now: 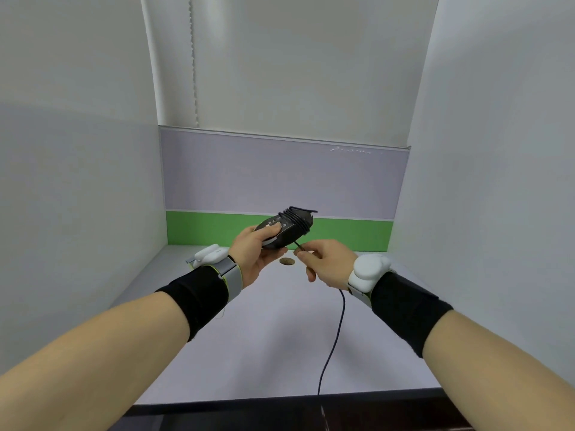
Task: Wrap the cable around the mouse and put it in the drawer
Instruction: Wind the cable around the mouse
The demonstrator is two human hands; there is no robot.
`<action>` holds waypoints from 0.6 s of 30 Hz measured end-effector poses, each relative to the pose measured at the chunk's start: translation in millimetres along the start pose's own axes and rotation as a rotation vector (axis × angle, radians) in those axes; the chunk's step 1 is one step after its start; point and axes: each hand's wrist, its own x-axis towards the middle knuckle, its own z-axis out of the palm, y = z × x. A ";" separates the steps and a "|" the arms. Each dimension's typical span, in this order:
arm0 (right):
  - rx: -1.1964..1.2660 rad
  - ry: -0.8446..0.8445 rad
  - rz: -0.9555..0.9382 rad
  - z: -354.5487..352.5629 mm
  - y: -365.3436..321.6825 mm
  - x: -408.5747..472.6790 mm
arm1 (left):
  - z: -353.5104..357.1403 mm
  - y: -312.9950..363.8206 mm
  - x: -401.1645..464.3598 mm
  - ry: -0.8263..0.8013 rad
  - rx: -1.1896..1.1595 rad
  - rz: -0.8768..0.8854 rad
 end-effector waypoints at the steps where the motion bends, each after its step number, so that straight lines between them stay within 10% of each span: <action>1: -0.098 -0.008 -0.017 -2.8 -0.7 -0.5 | -2.1 -1.6 1.6 0.048 0.009 0.014; 7: -0.310 -0.014 -0.098 -19.4 -6.8 -2.0 | -19.5 -8.4 10.5 0.228 0.325 0.126; 18: -0.332 -0.038 -0.306 -35.4 -7.4 6.9 | -18.3 -13.4 -3.1 -0.069 0.578 -0.028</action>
